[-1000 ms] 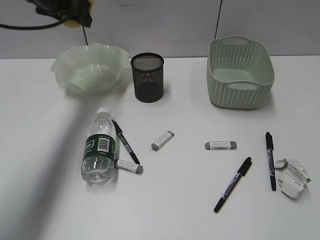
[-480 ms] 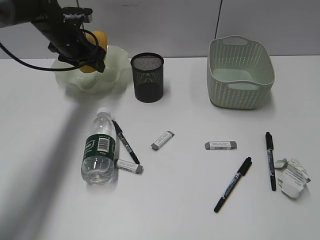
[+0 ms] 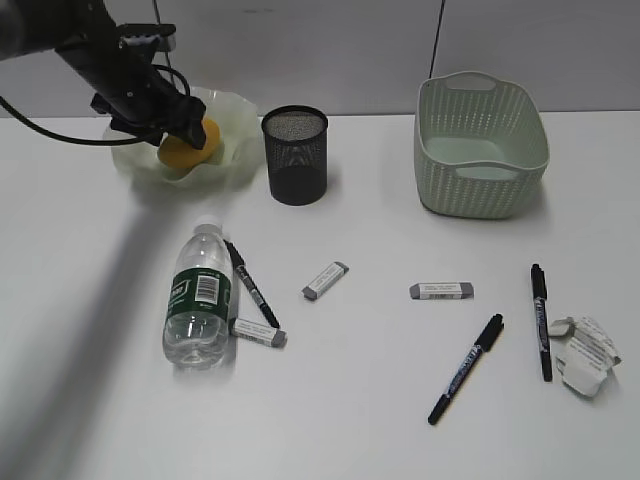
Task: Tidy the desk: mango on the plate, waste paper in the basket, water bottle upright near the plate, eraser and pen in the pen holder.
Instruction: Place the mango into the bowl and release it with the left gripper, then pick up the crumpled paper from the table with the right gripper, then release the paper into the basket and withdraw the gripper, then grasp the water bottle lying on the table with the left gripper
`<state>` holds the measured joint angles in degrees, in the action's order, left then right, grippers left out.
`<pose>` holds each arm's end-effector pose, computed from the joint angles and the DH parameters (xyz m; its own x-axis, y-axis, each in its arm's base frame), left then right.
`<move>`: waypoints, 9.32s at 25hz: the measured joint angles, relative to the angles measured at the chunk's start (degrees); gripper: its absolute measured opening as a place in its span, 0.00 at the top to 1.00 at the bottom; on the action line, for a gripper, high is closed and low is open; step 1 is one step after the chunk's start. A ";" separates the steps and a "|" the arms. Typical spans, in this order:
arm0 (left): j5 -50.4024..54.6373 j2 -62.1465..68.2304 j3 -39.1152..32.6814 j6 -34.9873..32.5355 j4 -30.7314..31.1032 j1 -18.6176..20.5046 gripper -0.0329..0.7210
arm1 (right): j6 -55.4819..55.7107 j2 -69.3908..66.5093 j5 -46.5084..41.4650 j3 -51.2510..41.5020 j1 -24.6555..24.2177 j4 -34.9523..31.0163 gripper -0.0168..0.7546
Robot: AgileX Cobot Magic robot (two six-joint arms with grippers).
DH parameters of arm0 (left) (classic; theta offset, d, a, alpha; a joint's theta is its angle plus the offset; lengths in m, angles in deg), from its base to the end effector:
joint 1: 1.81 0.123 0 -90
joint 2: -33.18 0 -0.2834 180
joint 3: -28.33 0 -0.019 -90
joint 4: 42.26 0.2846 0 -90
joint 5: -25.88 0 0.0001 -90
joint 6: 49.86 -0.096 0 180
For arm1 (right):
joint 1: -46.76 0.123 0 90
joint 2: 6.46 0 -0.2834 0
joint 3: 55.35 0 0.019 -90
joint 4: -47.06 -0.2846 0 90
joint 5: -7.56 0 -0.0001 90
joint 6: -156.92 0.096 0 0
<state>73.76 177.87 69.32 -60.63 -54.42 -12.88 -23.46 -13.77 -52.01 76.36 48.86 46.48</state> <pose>0.5450 -0.1219 0.1549 -0.8452 0.2101 -0.4914 0.3020 0.9464 -0.1148 0.0298 0.0019 0.2946 -0.4249 -0.0171 -0.9051 -0.0452 0.9990 0.0023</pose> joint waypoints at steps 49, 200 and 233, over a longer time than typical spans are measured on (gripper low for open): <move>17.08 -86.26 -64.78 0.73 5.65 8.65 0.20 | -6.96 -82.09 6.62 19.38 0.00 -10.19 0.34; 13.69 -137.24 -87.77 3.27 3.82 8.65 0.35 | -8.39 -27.09 0.05 1.71 5.31 -7.39 0.28; 12.37 -72.76 -64.58 8.91 -2.27 8.00 0.36 | -7.57 0.01 -0.23 0.12 5.31 -6.51 0.32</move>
<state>86.13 105.11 4.74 -51.73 -56.69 -4.88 -31.03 -13.77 -52.24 76.48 54.17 39.98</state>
